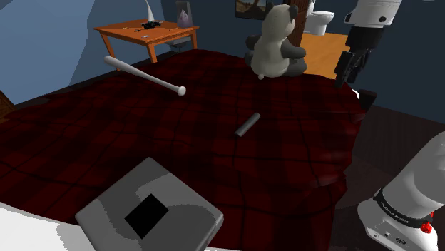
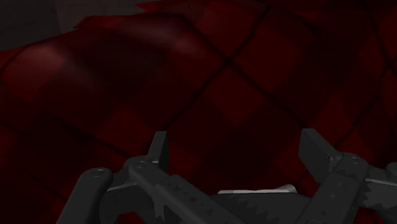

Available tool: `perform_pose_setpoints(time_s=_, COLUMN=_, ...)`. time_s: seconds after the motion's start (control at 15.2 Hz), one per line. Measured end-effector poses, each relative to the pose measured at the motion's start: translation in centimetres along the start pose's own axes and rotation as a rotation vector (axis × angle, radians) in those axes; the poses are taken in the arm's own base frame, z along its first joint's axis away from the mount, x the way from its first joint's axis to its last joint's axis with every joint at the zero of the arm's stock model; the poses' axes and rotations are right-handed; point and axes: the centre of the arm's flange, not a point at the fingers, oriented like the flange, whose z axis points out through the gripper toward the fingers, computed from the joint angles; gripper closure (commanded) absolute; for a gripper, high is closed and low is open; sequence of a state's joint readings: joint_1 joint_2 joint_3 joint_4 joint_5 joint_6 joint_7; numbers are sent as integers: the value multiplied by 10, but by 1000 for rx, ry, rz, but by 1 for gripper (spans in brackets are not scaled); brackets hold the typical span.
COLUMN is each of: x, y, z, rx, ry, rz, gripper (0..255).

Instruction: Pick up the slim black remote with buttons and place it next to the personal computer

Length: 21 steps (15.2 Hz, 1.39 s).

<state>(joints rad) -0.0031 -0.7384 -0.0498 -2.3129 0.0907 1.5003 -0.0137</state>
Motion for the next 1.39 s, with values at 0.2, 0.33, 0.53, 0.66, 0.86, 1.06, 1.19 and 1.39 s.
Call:
perform_pose_setpoints(time_s=0.2, x=5, y=-13, z=11, rx=-9, ry=11, rz=45, gripper=0)
perform_pose_setpoints(time_s=0.33, x=13, y=-32, z=24, rx=-23, ry=28, rz=117, gripper=0)
perform_pose_setpoints(time_s=0.53, x=28, y=-58, z=47, rx=-46, ry=57, rz=235, gripper=0)
perform_pose_setpoints(time_s=0.66, x=41, y=-73, z=64, rx=-61, ry=76, rz=317, gripper=0)
perform_pose_setpoints(time_s=0.86, x=64, y=-96, z=90, rx=-83, ry=106, rz=437, gripper=0)
perform_pose_setpoints(time_s=1.06, x=93, y=-116, z=113, rx=-106, ry=137, rz=558, gripper=0)
perform_pose_setpoints(time_s=1.19, x=111, y=-126, z=130, rx=-121, ry=156, rz=638, gripper=0)
perform_pose_setpoints(time_s=1.39, x=141, y=-141, z=151, rx=-143, ry=186, rz=758, gripper=0)
